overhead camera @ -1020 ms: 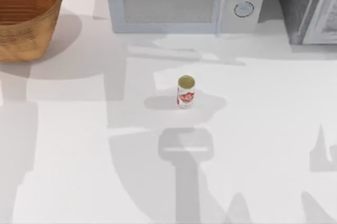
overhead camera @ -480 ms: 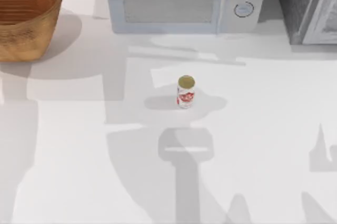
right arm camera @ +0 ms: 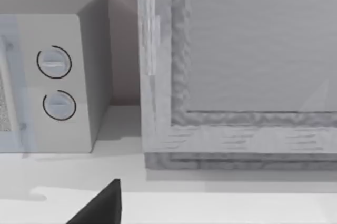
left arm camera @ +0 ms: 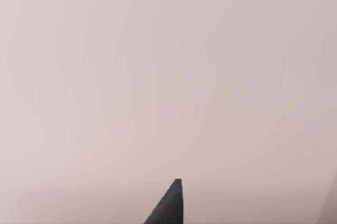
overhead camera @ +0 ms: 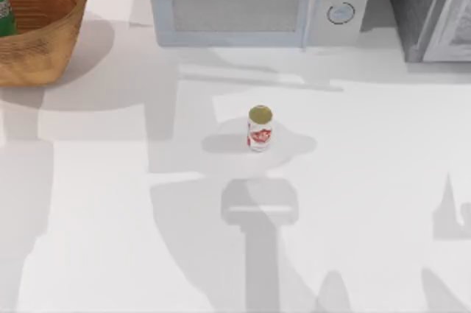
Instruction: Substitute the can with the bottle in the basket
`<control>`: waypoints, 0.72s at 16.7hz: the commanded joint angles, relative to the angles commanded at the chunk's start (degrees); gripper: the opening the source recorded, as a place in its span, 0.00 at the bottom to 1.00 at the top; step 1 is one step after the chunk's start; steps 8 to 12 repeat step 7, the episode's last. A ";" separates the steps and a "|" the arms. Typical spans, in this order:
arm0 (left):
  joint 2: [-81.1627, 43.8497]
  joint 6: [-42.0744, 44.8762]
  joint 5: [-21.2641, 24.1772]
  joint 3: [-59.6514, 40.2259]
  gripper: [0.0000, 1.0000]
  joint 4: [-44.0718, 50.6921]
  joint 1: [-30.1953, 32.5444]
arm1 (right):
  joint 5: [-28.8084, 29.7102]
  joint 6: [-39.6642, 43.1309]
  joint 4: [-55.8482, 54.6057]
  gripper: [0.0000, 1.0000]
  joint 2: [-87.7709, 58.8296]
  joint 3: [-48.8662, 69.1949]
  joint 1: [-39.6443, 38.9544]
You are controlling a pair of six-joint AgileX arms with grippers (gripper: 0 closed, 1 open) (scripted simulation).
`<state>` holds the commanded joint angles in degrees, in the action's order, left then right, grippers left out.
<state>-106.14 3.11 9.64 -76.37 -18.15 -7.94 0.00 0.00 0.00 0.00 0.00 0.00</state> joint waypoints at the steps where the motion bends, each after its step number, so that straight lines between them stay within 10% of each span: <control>1: 0.00 0.00 0.00 0.00 0.98 0.00 0.00 | 0.00 0.00 0.00 1.00 0.00 0.00 0.00; 12: 0.00 0.00 0.00 0.00 1.00 0.00 0.00 | 0.00 0.00 0.00 1.00 0.00 0.00 0.00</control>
